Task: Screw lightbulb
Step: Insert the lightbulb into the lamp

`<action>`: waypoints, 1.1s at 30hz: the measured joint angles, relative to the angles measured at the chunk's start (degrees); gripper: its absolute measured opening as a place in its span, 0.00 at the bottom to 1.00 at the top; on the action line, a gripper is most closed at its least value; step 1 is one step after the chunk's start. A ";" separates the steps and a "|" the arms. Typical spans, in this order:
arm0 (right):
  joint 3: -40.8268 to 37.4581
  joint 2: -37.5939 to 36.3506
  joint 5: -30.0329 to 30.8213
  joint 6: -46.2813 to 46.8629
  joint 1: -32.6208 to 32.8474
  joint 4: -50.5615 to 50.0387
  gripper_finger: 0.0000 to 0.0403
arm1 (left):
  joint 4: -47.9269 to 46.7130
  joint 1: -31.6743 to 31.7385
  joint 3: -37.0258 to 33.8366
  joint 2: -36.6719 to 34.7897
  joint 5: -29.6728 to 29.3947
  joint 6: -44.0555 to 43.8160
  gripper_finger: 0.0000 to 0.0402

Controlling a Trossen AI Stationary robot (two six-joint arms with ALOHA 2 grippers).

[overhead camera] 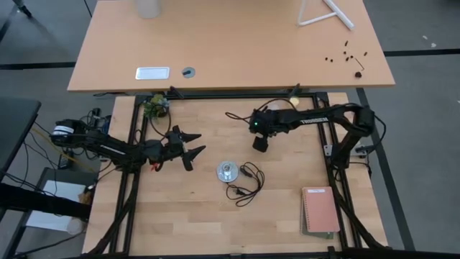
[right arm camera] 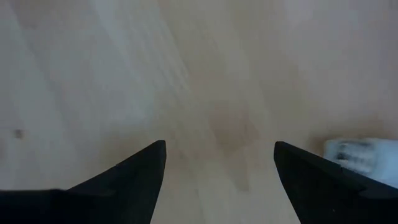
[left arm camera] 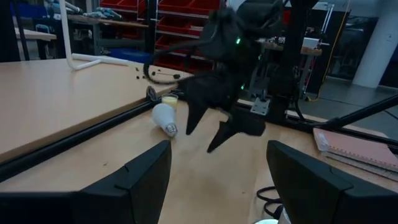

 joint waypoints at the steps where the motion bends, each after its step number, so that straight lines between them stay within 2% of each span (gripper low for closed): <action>1: 0.78 -0.47 1.32 -0.78 0.14 -0.27 0.76 | -0.30 0.00 0.00 0.00 0.00 0.02 0.67; 4: 3.46 -1.09 6.13 -6.53 -0.59 -2.32 0.76 | -0.50 0.00 0.00 0.00 -0.02 0.00 0.67; 9: 9.01 -1.19 7.91 -18.12 -5.35 -8.83 0.76 | -0.50 0.00 0.00 0.01 0.00 0.00 0.67; 12: 11.08 -1.18 7.97 -20.28 -9.34 -14.03 0.76 | -0.58 0.00 0.00 0.01 0.00 -0.02 0.67; 16: 12.13 -1.20 10.14 -17.42 -14.07 -21.00 0.76 | -0.89 0.00 0.00 0.02 0.00 0.00 0.67; 19: 12.23 -1.18 14.73 -10.55 -16.53 -20.21 0.76 | -0.87 0.00 0.00 0.00 -0.16 0.03 0.67; 21: 12.29 -1.19 15.23 -7.23 -17.80 -20.13 0.76 | -0.81 0.00 0.00 0.00 -0.20 0.02 0.67; 28: 12.31 1.71 20.11 2.06 -19.08 -25.13 0.76 | -0.70 0.00 0.00 0.00 -0.21 -0.20 0.67; 33: 12.27 5.19 20.21 3.20 -18.88 -28.51 0.76 | -0.70 0.00 0.00 0.00 -0.22 -0.20 0.67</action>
